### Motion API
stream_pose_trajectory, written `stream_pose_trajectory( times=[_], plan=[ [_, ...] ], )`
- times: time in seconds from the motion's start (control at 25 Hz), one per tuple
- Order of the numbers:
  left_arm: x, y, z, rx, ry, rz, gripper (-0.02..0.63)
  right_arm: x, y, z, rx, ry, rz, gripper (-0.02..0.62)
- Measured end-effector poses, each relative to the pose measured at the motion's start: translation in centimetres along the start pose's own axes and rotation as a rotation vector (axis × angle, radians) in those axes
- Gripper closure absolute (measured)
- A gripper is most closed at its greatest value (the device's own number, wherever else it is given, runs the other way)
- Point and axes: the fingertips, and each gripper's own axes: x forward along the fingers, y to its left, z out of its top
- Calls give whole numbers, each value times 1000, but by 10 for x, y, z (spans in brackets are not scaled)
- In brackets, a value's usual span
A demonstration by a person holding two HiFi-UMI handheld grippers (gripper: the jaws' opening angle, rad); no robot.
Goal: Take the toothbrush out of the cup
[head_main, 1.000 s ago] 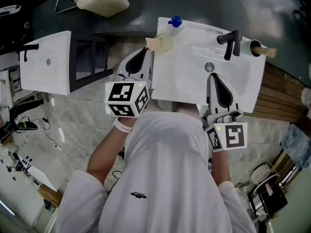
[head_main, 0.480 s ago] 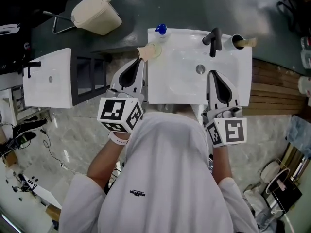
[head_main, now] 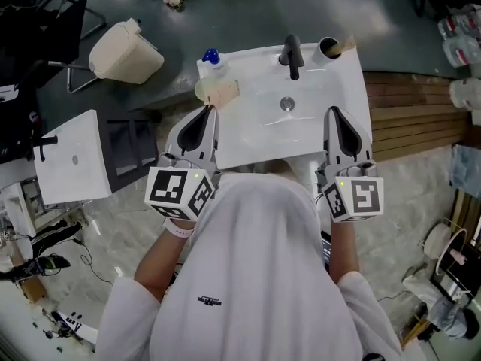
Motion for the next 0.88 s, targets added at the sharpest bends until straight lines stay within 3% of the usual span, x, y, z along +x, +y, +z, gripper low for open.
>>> stream_pose_trajectory(
  times=[0.44,0.88],
  plan=[
    [15,-32,-14,42,57,-68,600,-19,-19,-10,0,-1,-37,589],
    [48,-45,-26,47,112,-83,600,12,-71,-3,4,-16,-66,588]
  ],
)
